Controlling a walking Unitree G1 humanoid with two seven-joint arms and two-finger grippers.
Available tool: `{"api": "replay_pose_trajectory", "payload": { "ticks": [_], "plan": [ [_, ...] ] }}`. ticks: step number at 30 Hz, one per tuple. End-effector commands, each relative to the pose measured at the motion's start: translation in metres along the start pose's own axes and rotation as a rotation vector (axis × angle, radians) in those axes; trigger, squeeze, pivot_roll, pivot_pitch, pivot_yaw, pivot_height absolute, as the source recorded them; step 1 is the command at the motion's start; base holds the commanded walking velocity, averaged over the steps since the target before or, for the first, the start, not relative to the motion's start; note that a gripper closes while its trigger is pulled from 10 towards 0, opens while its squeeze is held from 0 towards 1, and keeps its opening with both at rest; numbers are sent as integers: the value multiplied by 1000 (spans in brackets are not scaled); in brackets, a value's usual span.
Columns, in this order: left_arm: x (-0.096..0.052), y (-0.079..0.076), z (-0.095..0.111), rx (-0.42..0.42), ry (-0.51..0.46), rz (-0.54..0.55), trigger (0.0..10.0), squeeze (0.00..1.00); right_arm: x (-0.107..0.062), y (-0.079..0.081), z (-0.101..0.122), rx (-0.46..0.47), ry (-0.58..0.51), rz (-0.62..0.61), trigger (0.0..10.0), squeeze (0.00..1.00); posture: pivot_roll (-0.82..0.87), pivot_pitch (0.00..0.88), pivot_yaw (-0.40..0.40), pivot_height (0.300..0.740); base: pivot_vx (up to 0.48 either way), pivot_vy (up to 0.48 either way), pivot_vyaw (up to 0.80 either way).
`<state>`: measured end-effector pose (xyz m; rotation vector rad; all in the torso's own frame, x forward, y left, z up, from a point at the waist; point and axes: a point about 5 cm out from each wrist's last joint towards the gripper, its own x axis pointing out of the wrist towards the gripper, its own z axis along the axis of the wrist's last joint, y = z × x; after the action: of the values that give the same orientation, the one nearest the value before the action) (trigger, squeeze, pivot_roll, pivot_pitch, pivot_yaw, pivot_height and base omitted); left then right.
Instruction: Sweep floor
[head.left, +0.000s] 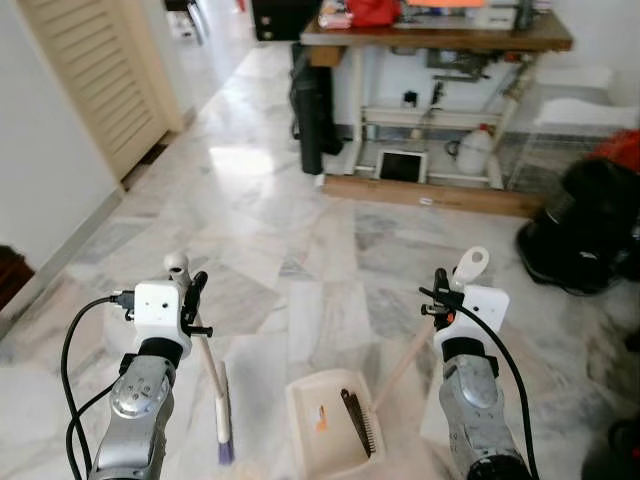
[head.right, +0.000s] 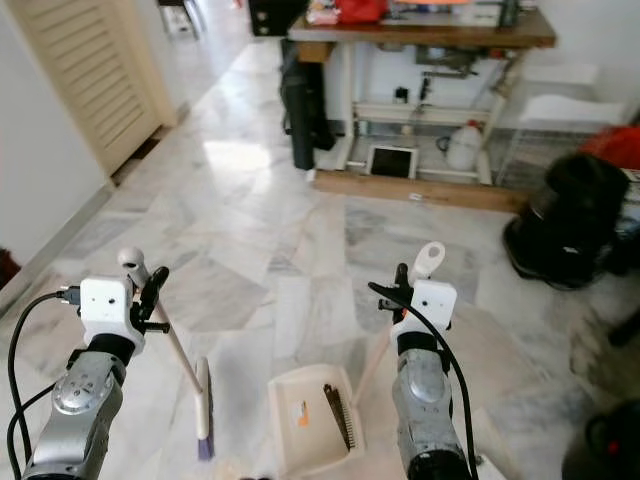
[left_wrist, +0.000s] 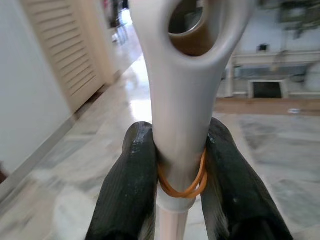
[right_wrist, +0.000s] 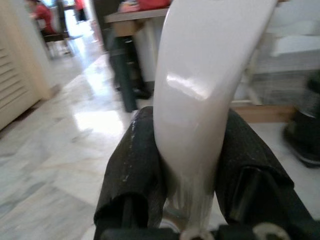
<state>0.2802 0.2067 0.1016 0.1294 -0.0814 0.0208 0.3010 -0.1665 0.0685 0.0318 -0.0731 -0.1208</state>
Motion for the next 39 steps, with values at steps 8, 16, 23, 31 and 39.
{"api": "replay_pose_trajectory", "payload": {
  "ticks": [8,16,23,31,39],
  "plan": [
    [10,-10,6,-1,-39,-14,10000,0,9,-7,15,4,-58,-27,10000,0,91,0,63,740,0,0,781],
    [13,-19,4,-2,-37,-23,10000,0,13,-9,18,-1,-60,-22,10000,0,94,0,34,740,0,0,784],
    [12,-21,-1,-6,-24,-8,10000,0,16,-10,19,-5,-58,-6,10000,0,88,0,24,740,0,0,789],
    [8,-21,-8,-17,-1,-15,10000,0,12,-9,12,21,-23,4,10000,0,87,0,37,740,0,0,262],
    [13,-25,-2,-30,-21,-29,10000,0,17,-5,16,35,-26,25,10000,0,89,0,40,740,0,338,0]
  ]
}}
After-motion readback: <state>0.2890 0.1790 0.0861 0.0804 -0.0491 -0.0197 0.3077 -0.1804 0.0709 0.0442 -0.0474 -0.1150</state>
